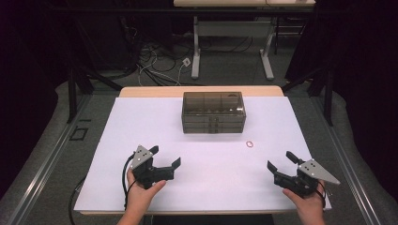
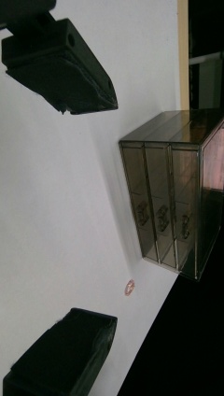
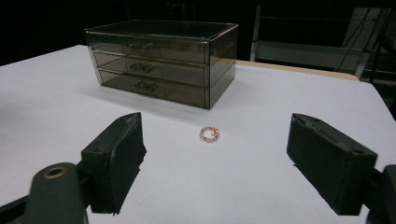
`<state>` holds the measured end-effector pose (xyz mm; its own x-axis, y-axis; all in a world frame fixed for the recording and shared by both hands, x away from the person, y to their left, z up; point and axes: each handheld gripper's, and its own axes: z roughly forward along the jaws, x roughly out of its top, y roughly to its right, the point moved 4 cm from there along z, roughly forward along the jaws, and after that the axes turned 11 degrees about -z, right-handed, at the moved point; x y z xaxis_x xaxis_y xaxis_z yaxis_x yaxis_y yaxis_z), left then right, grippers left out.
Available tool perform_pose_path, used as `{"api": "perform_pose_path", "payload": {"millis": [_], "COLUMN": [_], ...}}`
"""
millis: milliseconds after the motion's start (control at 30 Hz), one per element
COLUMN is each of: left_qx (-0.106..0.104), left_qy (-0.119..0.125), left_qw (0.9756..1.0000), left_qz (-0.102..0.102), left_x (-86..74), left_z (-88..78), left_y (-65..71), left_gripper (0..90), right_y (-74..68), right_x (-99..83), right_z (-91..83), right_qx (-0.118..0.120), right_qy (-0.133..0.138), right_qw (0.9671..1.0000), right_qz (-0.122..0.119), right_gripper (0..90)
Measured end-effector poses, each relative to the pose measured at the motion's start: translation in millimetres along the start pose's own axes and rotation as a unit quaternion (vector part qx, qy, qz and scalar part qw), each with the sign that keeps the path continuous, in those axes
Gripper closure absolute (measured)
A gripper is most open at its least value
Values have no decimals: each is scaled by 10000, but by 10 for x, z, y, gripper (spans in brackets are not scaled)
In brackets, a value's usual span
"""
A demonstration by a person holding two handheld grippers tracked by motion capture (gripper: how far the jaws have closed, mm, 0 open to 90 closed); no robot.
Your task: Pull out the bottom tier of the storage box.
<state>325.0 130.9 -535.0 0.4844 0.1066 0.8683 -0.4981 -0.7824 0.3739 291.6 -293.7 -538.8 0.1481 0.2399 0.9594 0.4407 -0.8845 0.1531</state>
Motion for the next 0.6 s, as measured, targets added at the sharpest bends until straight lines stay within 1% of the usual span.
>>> {"api": "perform_pose_path", "payload": {"millis": [33,67,133,200,233,300,367,400,467,500,567,600], "left_qx": [0,-20,17,31,28,23,-1,-1,-38,-40,-15,5], "left_qy": [0,1,-29,-30,-48,-66,-19,-19,-1,-31,-55,-144], "left_qw": [10000,10000,10000,9999,10000,9999,9997,9997,9995,9994,9995,9994], "left_qz": [0,-58,-46,-97,-82,-115,-227,-227,-308,-330,-304,-310], "left_x": [0,-9,-9,-11,-10,5,35,35,67,93,106,123], "left_z": [0,-4,-6,-5,-5,-4,9,9,23,49,69,115], "left_y": [0,1,-5,7,15,36,65,65,91,109,114,132], "left_gripper": [6,7,13,21,23,32,41,50,63,90,108,119], "right_y": [0,7,6,0,-7,-18,-24,-24,-31,-35,-30,-30], "right_x": [0,-5,-8,-13,-10,-8,-11,-11,-16,-19,-13,-10], "right_z": [0,11,16,16,18,19,14,14,15,17,21,21], "right_qx": [0,-46,-70,-69,-66,-84,-70,-70,-69,-57,-88,-79], "right_qy": [0,7,5,-9,8,22,21,21,25,11,27,12], "right_qw": [10000,10000,10000,10000,10000,10000,10000,10000,10000,10000,10000,10000], "right_qz": [0,48,61,26,23,-3,-53,-53,-46,-2,1,21], "right_gripper": [188,191,201,210,212,216,217,217,219,219,219,218]}}
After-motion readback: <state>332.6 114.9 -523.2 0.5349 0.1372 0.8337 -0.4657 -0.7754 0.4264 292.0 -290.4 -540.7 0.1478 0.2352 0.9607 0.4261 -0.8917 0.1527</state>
